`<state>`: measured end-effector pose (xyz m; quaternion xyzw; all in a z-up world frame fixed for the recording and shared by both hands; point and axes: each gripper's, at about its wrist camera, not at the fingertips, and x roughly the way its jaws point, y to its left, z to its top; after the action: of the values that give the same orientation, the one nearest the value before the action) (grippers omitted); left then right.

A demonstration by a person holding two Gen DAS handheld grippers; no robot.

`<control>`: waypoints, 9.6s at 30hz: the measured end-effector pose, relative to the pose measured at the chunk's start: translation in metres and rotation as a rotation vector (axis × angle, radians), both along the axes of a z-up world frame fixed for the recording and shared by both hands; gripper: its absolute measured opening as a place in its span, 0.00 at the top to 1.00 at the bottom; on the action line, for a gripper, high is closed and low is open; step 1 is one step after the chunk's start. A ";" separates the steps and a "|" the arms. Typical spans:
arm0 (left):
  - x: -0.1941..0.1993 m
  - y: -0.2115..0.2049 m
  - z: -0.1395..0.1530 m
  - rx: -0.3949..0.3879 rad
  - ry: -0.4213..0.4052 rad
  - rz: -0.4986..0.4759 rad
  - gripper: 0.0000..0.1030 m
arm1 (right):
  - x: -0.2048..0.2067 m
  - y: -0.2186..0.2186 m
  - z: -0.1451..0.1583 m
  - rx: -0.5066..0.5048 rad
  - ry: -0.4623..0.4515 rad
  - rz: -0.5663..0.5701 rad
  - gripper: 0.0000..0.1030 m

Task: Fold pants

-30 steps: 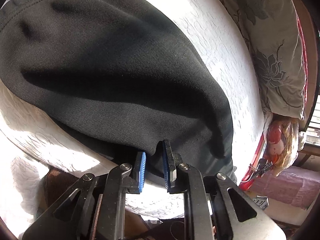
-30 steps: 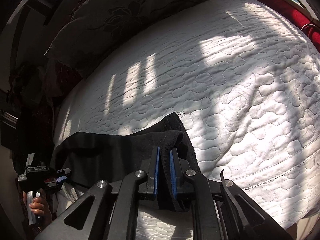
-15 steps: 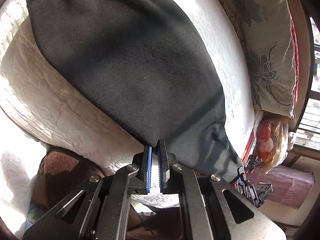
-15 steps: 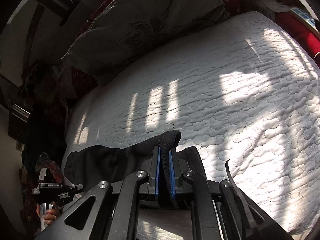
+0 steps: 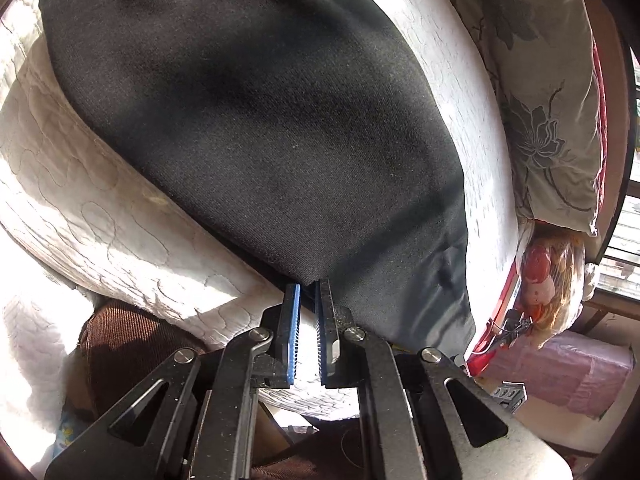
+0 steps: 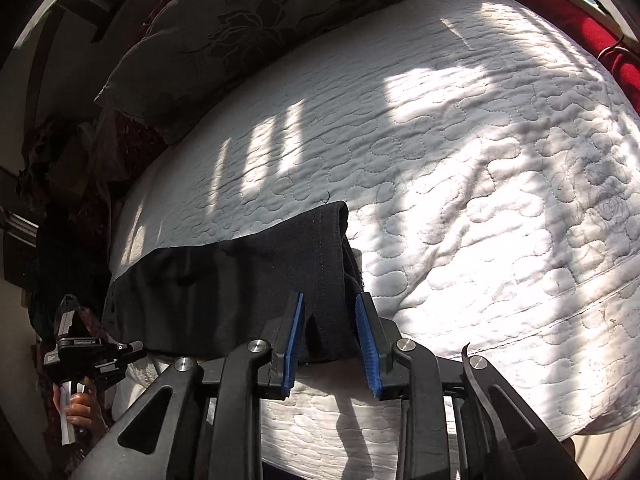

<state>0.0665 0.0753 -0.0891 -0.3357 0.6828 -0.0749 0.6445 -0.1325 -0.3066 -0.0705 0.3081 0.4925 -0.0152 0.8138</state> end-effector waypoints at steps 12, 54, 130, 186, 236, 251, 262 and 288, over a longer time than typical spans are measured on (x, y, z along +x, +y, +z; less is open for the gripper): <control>-0.003 -0.012 0.004 0.118 -0.012 -0.102 0.97 | -0.014 0.017 0.011 -0.182 0.003 0.120 0.96; 0.122 0.052 0.070 0.411 -0.238 -0.615 0.33 | 0.019 0.002 0.003 -0.127 0.090 -0.045 0.58; 0.056 0.157 0.066 0.183 -0.278 -0.205 0.47 | -0.008 -0.011 -0.012 0.084 0.078 -0.161 0.90; 0.133 0.116 0.024 0.067 -0.187 -0.492 0.87 | 0.229 0.294 0.024 -0.231 -0.037 0.776 0.92; 0.111 0.141 0.021 0.055 -0.298 -0.284 0.86 | 0.190 0.237 -0.002 -0.069 -0.076 0.504 0.97; 0.029 0.137 0.016 0.201 -0.321 -0.328 0.52 | 0.133 0.201 -0.001 -0.108 -0.054 0.430 0.67; 0.013 0.109 0.030 0.361 -0.247 -0.288 0.52 | 0.044 -0.005 -0.018 0.061 -0.046 0.001 0.76; -0.033 -0.099 0.018 -0.067 -0.039 -0.263 0.52 | -0.014 -0.027 -0.008 0.238 -0.106 -0.064 0.56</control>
<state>0.0330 -0.0237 -0.0714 -0.2630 0.7053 -0.1880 0.6309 -0.1461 -0.3337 -0.0785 0.4183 0.4370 0.0338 0.7956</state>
